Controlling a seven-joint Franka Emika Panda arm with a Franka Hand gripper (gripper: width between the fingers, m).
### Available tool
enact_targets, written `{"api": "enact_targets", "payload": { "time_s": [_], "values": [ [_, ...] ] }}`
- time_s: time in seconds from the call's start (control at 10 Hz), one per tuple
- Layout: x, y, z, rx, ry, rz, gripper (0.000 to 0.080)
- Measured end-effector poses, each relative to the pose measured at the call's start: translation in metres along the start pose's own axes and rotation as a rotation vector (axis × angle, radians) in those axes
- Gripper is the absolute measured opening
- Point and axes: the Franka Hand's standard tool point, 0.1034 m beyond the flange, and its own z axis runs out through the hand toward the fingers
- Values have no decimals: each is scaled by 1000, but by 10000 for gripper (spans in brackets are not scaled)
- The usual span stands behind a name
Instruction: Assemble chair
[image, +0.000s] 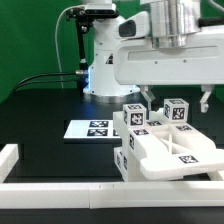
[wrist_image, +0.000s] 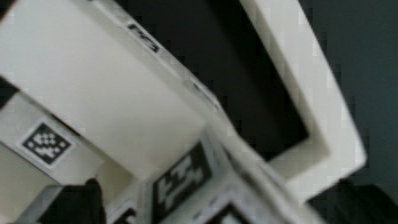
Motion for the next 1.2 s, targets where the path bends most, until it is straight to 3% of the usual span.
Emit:
{"api": "enact_targets", "payload": {
  "time_s": [0.2,0.4,0.6,0.9,1.2],
  "values": [
    [0,1,0,-8,1,-162,649],
    [0,2,1,-64,3,-547,649],
    [0,3,1,-63,1,-565,649],
    [0,3,1,-61,5,-439,279],
    [-2,-1,2,-46,27,-6,280]
  ]
}}
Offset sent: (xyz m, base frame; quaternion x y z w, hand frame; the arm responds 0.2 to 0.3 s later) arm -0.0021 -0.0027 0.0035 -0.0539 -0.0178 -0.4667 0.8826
